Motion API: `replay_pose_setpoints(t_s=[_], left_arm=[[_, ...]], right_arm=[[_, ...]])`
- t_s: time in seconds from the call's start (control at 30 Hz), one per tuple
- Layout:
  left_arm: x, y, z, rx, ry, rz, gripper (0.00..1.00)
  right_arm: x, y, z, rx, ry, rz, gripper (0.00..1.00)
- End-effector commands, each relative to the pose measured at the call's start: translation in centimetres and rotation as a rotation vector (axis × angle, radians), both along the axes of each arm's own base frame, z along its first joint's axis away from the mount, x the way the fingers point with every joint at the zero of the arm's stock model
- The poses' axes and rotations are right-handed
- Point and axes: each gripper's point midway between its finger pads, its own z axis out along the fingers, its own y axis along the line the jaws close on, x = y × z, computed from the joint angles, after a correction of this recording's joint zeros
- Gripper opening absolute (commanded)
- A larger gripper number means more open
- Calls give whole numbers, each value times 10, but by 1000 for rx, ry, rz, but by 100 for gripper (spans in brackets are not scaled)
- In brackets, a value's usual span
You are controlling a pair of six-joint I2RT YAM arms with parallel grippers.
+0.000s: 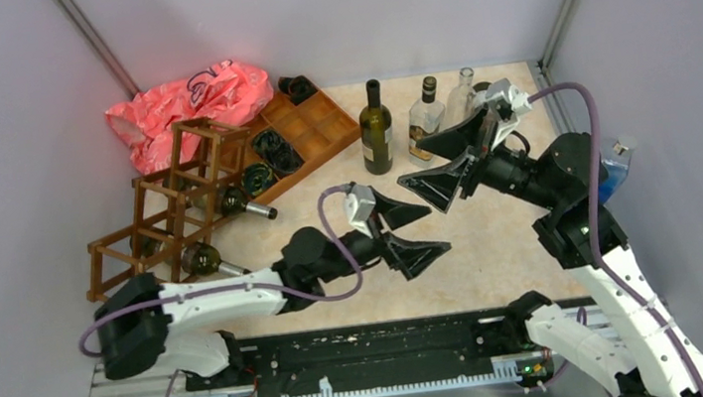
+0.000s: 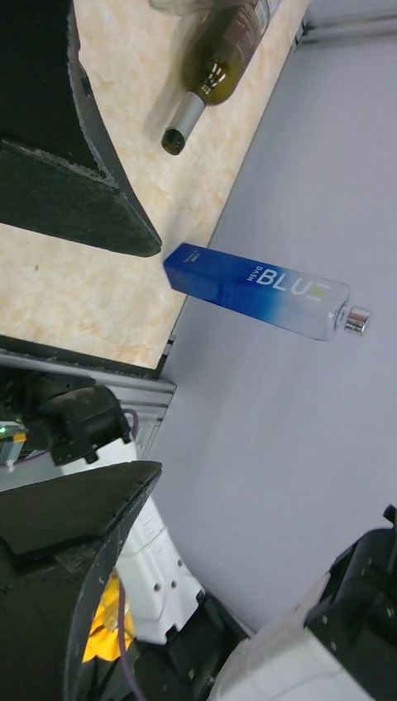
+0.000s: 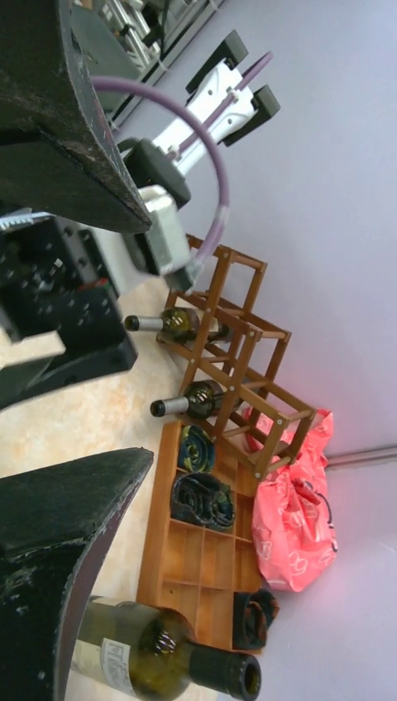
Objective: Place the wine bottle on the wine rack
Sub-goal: Pick up the wine bottle from the center of the board.
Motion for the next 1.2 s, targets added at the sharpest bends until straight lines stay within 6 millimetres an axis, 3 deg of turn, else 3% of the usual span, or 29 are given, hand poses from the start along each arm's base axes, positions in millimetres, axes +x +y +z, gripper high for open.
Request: replay_pose_setpoints(t_s=[0.0, 0.13, 0.33, 0.5, 0.73, 0.8, 0.87, 1.17], left_arm=[[11, -29, 40, -167, -43, 2, 99], [4, -61, 38, -208, -41, -95, 99], [1, -74, 45, -340, -92, -150, 98], [21, -83, 60, -407, -83, -118, 99], [48, -92, 82, -533, 76, -250, 98], [56, -92, 86, -565, 90, -282, 98], [58, -90, 102, -632, 54, -340, 98], [59, -136, 122, -586, 28, -488, 98]], right_arm=[[-5, 0, 30, 99, -36, 18, 98], [-4, -6, 58, 142, -107, -25, 98], [2, -17, 90, 148, -151, -106, 99], [3, -27, 117, 205, -198, -167, 99], [19, -37, 130, 265, -189, -258, 99], [26, -49, 135, 294, -190, -335, 98], [29, -65, 142, 340, -192, -421, 99], [-6, -109, 165, 405, -340, -562, 99]])
